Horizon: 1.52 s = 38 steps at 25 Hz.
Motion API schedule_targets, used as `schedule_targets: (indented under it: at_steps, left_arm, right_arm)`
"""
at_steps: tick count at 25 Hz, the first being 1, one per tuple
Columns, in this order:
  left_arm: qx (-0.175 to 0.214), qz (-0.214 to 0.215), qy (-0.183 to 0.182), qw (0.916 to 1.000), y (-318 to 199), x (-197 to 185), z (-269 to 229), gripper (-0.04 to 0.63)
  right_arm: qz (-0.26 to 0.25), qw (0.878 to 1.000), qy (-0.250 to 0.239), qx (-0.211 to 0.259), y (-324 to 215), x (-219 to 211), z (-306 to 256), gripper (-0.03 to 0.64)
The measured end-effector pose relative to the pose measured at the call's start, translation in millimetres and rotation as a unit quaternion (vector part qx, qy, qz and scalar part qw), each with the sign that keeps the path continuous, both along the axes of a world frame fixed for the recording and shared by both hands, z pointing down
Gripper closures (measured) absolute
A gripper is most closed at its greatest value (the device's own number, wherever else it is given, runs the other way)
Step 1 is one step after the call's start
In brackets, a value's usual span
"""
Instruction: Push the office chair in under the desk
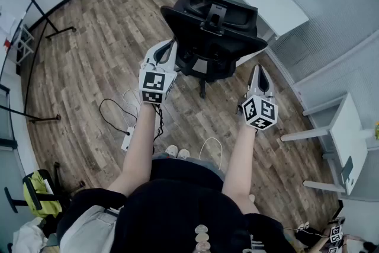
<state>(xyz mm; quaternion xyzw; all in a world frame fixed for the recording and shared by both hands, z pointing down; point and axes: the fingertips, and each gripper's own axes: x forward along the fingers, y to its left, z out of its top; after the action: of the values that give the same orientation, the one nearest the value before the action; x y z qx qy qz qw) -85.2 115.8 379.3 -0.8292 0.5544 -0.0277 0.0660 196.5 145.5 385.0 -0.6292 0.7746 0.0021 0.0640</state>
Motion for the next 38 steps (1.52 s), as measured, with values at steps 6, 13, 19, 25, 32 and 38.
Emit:
schedule_targets:
  at_steps: [6,13,19,25,32,38]
  left_arm:
    - [-0.003,0.001,0.000,1.0000,2.9,1.6,2.1,0.588]
    - [-0.005,0.007,0.000,1.0000,3.9,5.5,3.6,0.588]
    - [-0.008,0.011,-0.001,0.9999,6.2,6.9,6.3,0.588]
    - [-0.016,0.018,-0.001,0.9997,6.6,5.6,12.6,0.588]
    - [-0.020,0.030,-0.005,0.9993,1.0,1.4,14.1,0.588]
    - [-0.013,0.041,0.023,0.9988,-6.6,-6.8,8.3,0.580]
  right_arm:
    - [0.001,1.000,0.001,-0.001,4.8,1.9,-0.3,0.611]
    - [0.004,1.000,-0.001,-0.001,8.3,4.5,-1.3,0.612]
    - [0.007,1.000,-0.003,-0.006,12.6,4.7,2.8,0.611]
    - [0.011,1.000,-0.014,-0.010,16.0,2.7,9.6,0.611]
    - [0.002,1.000,0.002,-0.009,16.0,-10.5,11.5,0.611]
    - [0.005,1.000,0.008,-0.005,17.4,-15.3,7.5,0.565]
